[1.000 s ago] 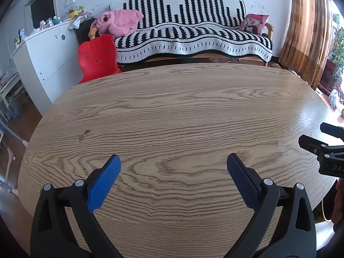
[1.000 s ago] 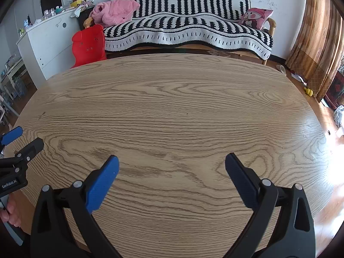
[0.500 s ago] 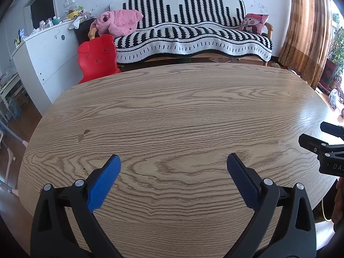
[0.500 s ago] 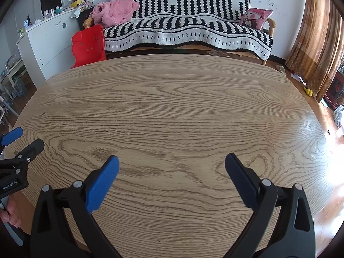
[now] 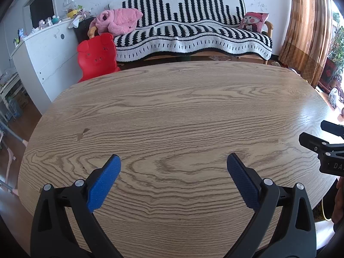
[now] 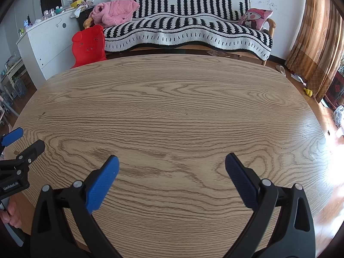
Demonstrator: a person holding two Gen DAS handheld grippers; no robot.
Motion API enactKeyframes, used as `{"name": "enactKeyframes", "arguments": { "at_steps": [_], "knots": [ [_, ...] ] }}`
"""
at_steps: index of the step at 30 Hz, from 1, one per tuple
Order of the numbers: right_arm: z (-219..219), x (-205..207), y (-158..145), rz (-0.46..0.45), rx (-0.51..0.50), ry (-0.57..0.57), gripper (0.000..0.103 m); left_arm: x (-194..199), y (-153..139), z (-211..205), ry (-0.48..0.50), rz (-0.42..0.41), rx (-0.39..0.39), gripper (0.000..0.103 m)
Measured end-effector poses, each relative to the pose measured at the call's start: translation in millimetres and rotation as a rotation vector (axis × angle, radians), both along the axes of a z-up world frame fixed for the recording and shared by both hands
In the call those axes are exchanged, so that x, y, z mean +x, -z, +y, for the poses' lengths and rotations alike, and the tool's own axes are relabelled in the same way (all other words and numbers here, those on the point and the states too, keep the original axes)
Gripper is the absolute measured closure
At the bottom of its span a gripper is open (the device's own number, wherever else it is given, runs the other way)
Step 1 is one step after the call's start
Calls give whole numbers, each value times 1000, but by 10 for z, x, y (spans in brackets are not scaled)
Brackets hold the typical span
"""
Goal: Collect trash
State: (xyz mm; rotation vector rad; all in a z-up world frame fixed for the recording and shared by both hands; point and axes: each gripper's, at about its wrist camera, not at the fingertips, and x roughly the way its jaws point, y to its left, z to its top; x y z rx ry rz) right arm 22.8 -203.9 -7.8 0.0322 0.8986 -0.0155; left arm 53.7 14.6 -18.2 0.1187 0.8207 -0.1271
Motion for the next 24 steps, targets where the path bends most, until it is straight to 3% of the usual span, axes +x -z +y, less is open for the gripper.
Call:
{"name": "enactKeyframes", "arguments": {
  "at_steps": [8, 18, 24],
  "knots": [
    [6, 5, 0, 0, 0, 1, 7, 17, 4, 57, -24, 13, -27, 7],
    [-5, -8, 0, 1, 0, 1, 7, -37, -65, 11, -10, -47, 10, 7],
    [-7, -9, 0, 1, 0, -1, 7, 7, -38, 2, 3, -15, 10, 7]
  ]
}}
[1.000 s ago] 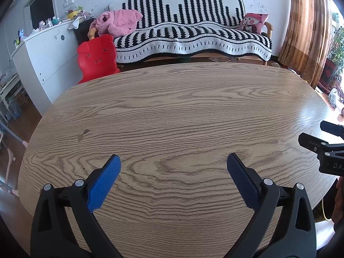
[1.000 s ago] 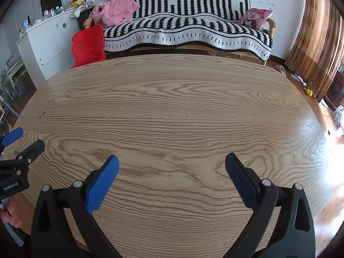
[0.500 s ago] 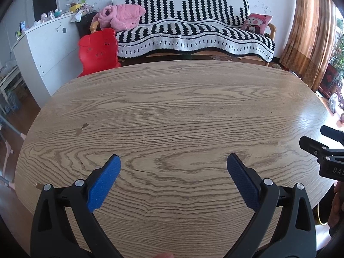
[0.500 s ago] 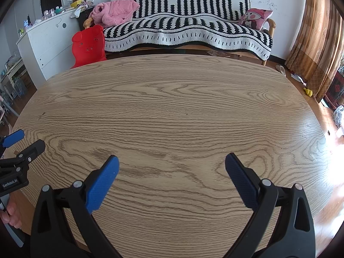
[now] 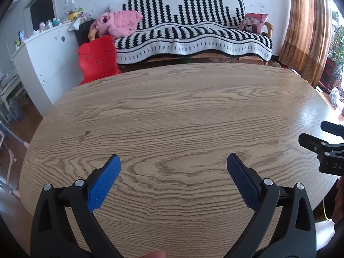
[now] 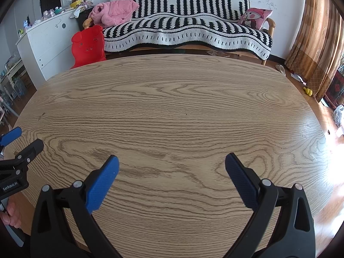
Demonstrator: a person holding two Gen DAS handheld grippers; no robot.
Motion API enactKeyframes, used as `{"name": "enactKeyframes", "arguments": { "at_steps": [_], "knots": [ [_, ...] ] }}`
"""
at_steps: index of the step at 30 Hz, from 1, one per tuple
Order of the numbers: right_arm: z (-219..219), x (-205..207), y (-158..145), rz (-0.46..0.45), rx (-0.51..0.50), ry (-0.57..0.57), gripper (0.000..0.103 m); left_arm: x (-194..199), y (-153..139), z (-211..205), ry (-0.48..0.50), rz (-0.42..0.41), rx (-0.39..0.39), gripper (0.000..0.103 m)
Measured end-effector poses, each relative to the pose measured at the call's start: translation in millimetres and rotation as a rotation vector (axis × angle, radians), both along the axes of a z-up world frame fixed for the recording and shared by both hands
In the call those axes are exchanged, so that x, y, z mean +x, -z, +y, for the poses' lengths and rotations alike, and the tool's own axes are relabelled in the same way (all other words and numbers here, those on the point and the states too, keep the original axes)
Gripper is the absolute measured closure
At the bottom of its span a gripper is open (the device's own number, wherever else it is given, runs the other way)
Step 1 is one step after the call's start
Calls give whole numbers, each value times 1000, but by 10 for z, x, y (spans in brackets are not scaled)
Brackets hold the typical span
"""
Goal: Collect trash
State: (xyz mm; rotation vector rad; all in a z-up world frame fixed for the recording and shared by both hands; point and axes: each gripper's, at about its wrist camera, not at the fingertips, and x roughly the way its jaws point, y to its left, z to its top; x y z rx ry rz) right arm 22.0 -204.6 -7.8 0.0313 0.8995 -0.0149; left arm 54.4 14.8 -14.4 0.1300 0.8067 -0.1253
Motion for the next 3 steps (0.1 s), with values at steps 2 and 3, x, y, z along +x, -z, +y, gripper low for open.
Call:
{"name": "enactKeyframes", "arguments": {
  "at_steps": [2, 3],
  "knots": [
    [-4, -5, -2, 0, -1, 1, 7, 1, 12, 0, 3, 4, 1, 7],
    [-2, -3, -1, 0, 0, 1, 7, -2, 15, -3, 4, 4, 3, 7]
  ]
}}
